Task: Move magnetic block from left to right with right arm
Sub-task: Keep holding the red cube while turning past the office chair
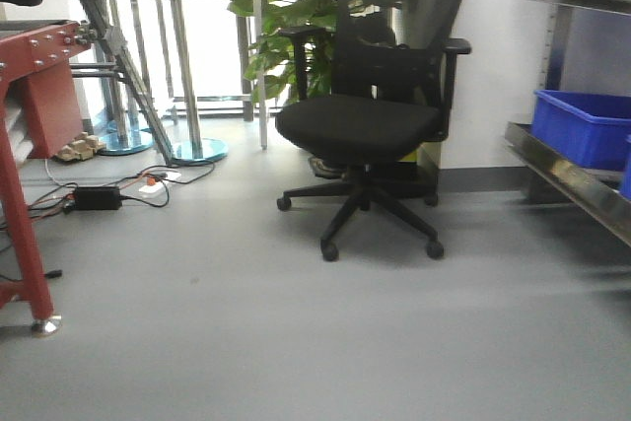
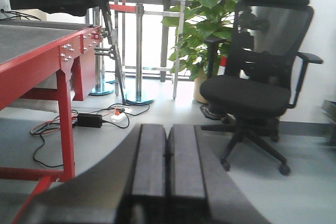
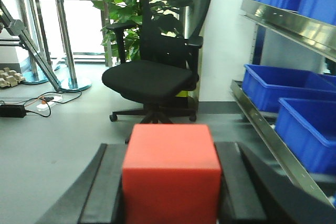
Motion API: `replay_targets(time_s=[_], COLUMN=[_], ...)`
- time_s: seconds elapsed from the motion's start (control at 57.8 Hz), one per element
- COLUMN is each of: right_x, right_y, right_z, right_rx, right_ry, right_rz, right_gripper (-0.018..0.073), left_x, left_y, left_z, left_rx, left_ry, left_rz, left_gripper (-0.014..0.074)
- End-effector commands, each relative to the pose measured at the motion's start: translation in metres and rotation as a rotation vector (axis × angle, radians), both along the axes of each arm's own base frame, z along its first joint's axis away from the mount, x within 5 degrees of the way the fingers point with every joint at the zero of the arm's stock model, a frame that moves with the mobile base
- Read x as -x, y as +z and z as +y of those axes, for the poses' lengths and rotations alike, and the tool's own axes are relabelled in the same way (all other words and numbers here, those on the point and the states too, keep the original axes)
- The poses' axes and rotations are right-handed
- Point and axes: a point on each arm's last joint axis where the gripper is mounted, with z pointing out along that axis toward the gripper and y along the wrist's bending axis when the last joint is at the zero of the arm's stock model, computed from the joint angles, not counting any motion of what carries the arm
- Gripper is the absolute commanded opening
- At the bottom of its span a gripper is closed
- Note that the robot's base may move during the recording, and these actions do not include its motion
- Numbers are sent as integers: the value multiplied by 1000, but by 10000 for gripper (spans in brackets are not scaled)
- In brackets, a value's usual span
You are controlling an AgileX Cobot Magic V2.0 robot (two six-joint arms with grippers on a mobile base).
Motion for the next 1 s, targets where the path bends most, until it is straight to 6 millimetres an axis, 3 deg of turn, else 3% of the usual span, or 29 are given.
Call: replay_targets(time_s=[0.0,0.985], right_x=[1,1], right_y=[17,17], right_z=[0,0], right_rx=[13,13], right_ry=[-6,-6], right_rz=[-108,-108], right_gripper=[295,295], left_x=[2,2], left_y=[6,6], left_z=[1,1], left_rx=[7,7], left_ry=[7,7], left_rz=[-87,-87], left_gripper=[-126,-126])
